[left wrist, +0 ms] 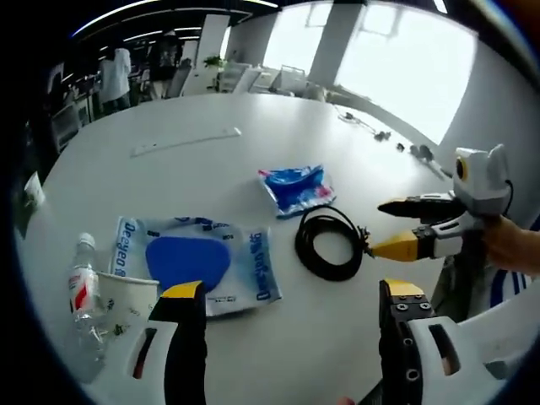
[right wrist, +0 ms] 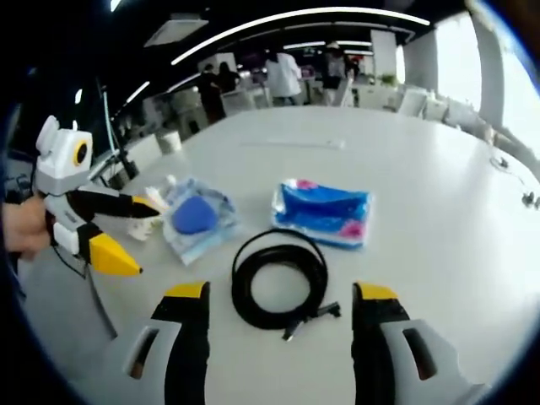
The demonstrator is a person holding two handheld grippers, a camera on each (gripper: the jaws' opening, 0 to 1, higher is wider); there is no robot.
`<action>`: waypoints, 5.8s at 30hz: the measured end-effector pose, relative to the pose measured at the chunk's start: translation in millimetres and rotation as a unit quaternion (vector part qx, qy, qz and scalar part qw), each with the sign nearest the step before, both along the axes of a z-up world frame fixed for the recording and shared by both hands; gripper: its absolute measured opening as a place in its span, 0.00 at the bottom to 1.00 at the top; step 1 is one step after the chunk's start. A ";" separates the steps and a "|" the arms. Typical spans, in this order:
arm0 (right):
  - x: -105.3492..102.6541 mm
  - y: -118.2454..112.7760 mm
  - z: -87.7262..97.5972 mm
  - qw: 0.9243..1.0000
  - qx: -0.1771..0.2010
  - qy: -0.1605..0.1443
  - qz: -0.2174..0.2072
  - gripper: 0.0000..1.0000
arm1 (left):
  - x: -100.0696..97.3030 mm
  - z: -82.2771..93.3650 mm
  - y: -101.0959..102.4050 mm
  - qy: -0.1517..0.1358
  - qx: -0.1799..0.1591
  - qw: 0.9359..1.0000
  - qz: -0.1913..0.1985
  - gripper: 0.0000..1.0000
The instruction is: Arrange the tabletop items into an orderly group along one side of the table until the central work area is clear of visible clutter.
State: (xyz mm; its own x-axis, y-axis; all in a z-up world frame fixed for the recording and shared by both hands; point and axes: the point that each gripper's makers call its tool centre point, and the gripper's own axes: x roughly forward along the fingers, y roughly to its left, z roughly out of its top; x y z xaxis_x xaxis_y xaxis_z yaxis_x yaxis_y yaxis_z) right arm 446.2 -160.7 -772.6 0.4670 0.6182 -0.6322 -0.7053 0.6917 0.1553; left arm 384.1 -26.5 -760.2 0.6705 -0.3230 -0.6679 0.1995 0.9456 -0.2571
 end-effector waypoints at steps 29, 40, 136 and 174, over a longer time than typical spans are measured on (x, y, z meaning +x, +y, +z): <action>-39.9 30.4 10.0 1.000 -0.008 -0.007 0.011 0.63 | -44.2 7.5 52.2 -0.010 -0.001 1.000 0.027 0.79; -54.4 42.1 8.7 1.000 -0.011 -0.004 0.016 0.62 | -56.8 5.6 69.7 -0.008 -0.003 0.999 0.039 0.78; -30.8 -7.9 -12.0 0.999 -0.015 0.038 -0.004 0.58 | 0.9 -37.0 127.2 0.054 0.039 0.995 0.076 0.57; -32.5 18.1 6.2 0.999 0.032 0.042 0.005 0.57 | -14.4 14.4 116.1 -0.074 -0.022 0.990 0.115 0.33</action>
